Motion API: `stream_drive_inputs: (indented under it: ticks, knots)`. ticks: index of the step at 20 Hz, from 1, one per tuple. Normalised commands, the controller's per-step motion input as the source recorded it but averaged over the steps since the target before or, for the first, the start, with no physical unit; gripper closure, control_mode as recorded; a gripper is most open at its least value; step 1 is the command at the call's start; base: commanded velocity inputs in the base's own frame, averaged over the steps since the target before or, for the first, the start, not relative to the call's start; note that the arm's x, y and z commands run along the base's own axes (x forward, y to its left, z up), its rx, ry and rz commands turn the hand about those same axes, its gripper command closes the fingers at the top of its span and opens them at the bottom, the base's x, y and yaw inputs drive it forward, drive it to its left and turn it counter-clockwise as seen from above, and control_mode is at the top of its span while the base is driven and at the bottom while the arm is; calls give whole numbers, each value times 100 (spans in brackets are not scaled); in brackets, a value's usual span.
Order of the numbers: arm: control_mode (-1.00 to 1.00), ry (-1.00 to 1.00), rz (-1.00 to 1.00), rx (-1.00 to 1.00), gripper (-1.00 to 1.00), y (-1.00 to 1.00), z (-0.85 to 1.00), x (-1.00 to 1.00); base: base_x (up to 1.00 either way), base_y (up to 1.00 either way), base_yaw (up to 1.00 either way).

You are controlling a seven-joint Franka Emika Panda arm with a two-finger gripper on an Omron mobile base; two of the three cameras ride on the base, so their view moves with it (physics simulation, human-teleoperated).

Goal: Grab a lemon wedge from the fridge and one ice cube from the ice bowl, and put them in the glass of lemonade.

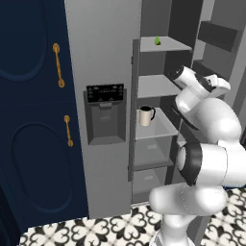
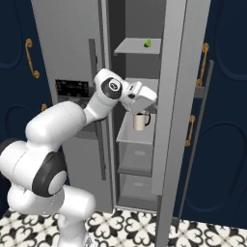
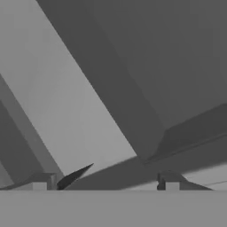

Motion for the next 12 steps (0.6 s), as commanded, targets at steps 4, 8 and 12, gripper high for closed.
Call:
stream_drive_inputs:
  ticks: [4, 8, 12]
  knots:
    - [-100, 0, 0, -5, -100, 96, 0, -6, 0, 0, 0]
    - [-100, 0, 11, -1, -100, 100, 0, 0, 0, 0, 0]
    - [-100, -1, 29, 16, -100, 94, -8, 0, 0, 0, 0]
